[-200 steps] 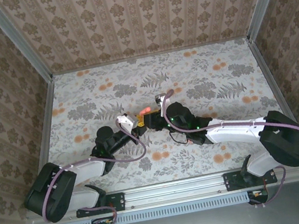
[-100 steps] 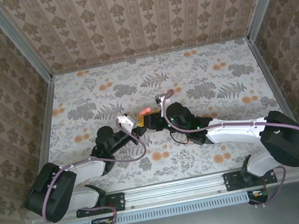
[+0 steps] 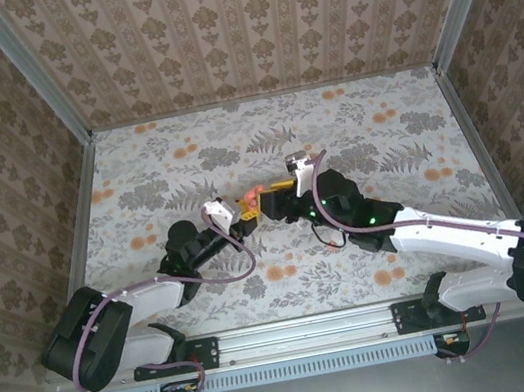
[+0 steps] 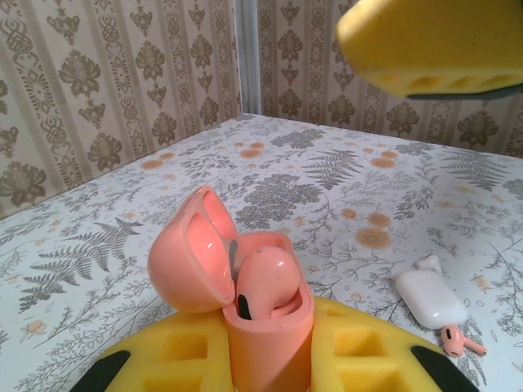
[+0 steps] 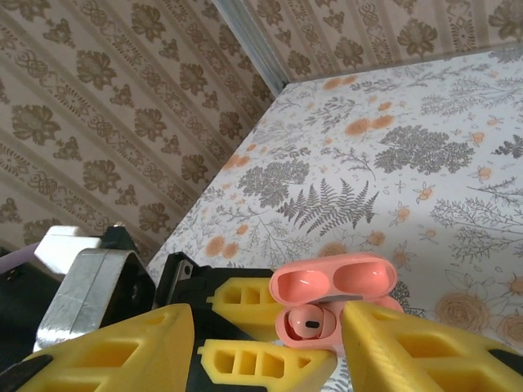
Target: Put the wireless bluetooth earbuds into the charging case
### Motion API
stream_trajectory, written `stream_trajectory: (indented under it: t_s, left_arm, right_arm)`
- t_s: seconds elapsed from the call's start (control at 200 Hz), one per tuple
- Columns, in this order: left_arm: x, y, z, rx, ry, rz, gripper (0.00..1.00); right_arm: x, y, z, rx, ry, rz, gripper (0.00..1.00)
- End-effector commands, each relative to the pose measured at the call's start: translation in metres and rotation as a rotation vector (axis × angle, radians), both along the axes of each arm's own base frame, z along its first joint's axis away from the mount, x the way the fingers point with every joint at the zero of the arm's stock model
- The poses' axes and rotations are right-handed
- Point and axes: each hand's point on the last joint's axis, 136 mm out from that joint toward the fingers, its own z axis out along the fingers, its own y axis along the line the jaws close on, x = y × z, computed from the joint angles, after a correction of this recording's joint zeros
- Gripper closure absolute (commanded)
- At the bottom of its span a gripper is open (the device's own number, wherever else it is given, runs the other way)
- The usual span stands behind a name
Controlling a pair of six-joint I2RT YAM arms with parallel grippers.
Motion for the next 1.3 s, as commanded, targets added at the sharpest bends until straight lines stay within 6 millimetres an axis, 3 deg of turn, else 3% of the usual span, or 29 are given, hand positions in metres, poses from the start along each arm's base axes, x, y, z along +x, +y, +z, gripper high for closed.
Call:
stream_trajectory:
  t_s: [0.0, 0.185, 0.365, 0.64, 0.915, 0.96, 1.295]
  left_arm:
    - [-0.01, -0.008, 0.032, -0.063, -0.076, -0.072, 0.92]
    - [-0.018, -0.008, 0.032, -0.042, -0.089, -0.109, 0.92]
    - [-0.025, -0.004, 0.026, 0.028, -0.114, -0.111, 0.92]
    - [-0.025, 0.006, 0.02, 0.129, -0.168, -0.058, 0.92]
    - [-0.016, 0.012, 0.004, 0.197, -0.152, 0.019, 0.92]
    - [-0.012, 0.014, 0.0, 0.216, -0.134, 0.05, 0.92]
    - [-0.008, 0.02, -0.012, 0.231, -0.089, 0.097, 0.92]
  right_arm:
    - [-0.007, -0.005, 0.008, -0.092, -0.066, 0.087, 0.47]
    - [-0.01, -0.023, -0.001, -0.206, -0.092, 0.164, 0.48]
    - [-0.005, -0.043, -0.016, -0.229, 0.065, 0.18, 0.48]
    - [-0.021, -0.06, -0.052, -0.36, 0.326, 0.24, 0.48]
    - [-0.045, -0.092, -0.105, -0.578, 0.71, 0.188, 0.49]
    - [-0.048, -0.096, -0.121, -0.612, 0.776, 0.18, 0.49]
    - [-0.073, -0.113, -0.185, -0.644, 1.073, 0.063, 0.48]
